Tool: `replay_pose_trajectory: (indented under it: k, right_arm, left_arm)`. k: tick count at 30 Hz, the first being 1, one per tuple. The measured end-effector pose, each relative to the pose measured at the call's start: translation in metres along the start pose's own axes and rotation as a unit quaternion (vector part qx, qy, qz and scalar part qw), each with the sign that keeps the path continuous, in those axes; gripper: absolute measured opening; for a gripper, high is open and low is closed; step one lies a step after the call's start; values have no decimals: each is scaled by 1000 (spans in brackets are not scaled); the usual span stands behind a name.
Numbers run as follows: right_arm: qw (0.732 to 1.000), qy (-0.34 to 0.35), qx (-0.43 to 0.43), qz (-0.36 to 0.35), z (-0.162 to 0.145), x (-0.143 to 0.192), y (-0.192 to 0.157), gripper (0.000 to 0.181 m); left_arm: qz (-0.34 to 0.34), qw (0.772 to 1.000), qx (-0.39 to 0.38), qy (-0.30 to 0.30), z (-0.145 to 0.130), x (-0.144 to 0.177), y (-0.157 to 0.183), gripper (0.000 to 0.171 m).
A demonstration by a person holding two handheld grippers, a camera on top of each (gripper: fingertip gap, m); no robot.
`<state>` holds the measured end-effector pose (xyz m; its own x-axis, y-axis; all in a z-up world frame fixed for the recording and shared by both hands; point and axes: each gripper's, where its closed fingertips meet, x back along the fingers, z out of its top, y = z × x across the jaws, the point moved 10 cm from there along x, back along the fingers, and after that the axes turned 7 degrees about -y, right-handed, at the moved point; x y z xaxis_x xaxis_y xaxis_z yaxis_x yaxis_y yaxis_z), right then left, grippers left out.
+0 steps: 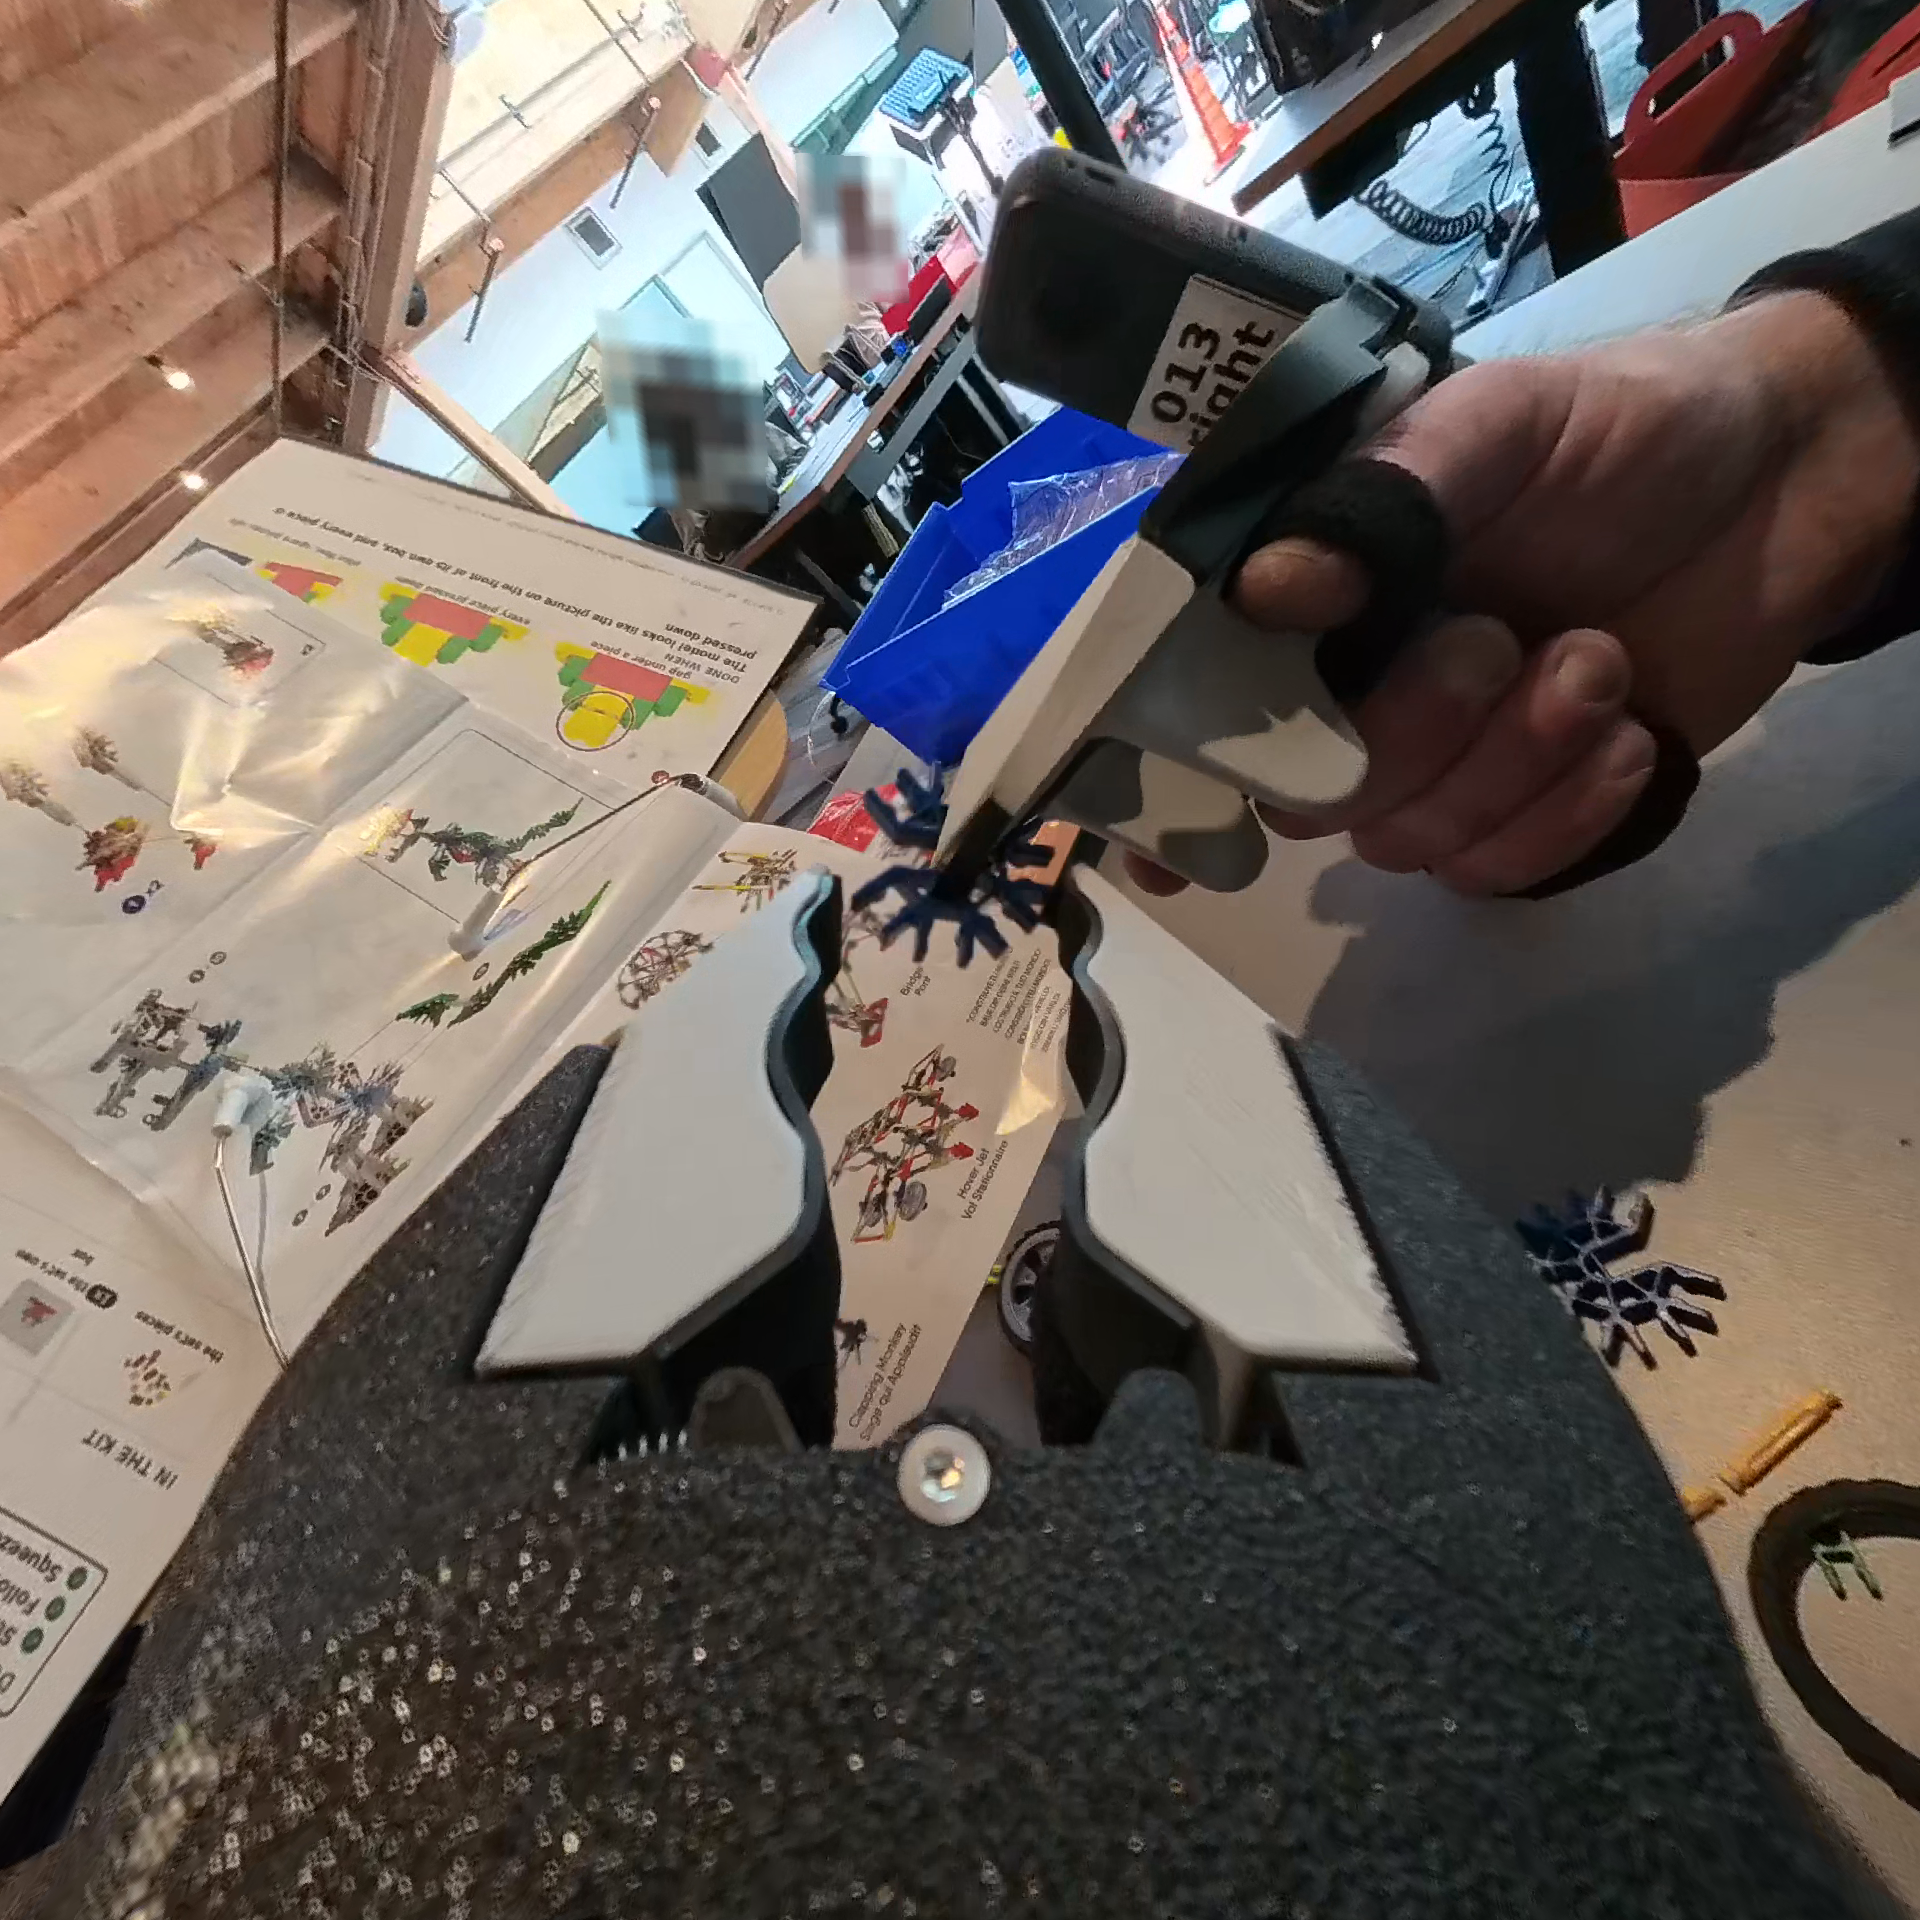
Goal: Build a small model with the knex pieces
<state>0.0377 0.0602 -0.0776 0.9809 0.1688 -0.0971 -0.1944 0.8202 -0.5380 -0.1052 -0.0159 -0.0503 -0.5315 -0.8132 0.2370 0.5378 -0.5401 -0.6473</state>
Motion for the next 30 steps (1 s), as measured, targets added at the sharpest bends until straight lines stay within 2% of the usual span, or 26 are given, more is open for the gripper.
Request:
replay_pose_trajectory:
  k: [19, 30]
  right_arm:
    - [998, 7, 50, -27, 3, 2, -6, 8]
    - [994, 9, 89, -61, 7, 6, -8, 6]
  left_arm:
    - [85, 996, -27, 6, 5, 2, -1, 37]
    - [73, 997, -38, -9, 2, 0, 3, 37]
